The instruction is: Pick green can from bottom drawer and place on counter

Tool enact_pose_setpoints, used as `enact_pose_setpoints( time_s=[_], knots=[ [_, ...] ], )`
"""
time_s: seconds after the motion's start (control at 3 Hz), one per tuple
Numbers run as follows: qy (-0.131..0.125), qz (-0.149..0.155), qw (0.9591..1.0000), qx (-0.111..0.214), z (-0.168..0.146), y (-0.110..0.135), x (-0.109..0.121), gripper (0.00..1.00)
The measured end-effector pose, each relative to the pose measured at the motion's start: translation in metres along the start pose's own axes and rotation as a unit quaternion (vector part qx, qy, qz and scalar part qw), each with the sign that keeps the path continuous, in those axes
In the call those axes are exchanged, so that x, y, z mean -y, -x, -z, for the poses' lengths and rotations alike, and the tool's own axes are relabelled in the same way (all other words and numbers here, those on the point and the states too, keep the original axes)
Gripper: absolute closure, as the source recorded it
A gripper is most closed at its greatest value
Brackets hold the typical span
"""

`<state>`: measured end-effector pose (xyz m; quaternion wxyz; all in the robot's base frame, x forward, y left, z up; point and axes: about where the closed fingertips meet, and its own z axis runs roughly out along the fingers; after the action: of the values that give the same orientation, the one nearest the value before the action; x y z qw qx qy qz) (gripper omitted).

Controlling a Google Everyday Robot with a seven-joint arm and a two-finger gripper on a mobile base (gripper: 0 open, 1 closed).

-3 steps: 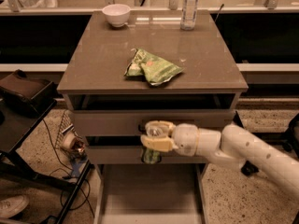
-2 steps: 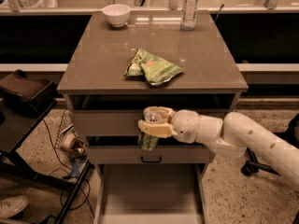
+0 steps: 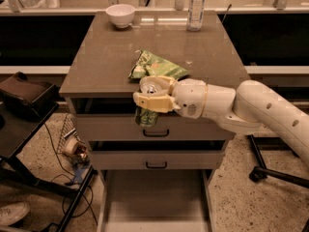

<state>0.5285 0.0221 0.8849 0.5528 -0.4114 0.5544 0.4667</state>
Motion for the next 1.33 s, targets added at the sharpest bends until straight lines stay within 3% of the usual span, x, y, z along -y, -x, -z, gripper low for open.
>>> enact_pose_setpoints(
  time_s=[0.33,0.67,1.33],
  knots=[
    [0.000,0.000,1.0000,0.000,0.000,0.000,0.000,1.00],
    [0.000,0.012,0.9999,-0.007,-0.017,0.029,0.016,1.00],
    [-0.031,0.016,0.9985,-0.043,-0.068,0.118,0.085,1.00]
  ],
)
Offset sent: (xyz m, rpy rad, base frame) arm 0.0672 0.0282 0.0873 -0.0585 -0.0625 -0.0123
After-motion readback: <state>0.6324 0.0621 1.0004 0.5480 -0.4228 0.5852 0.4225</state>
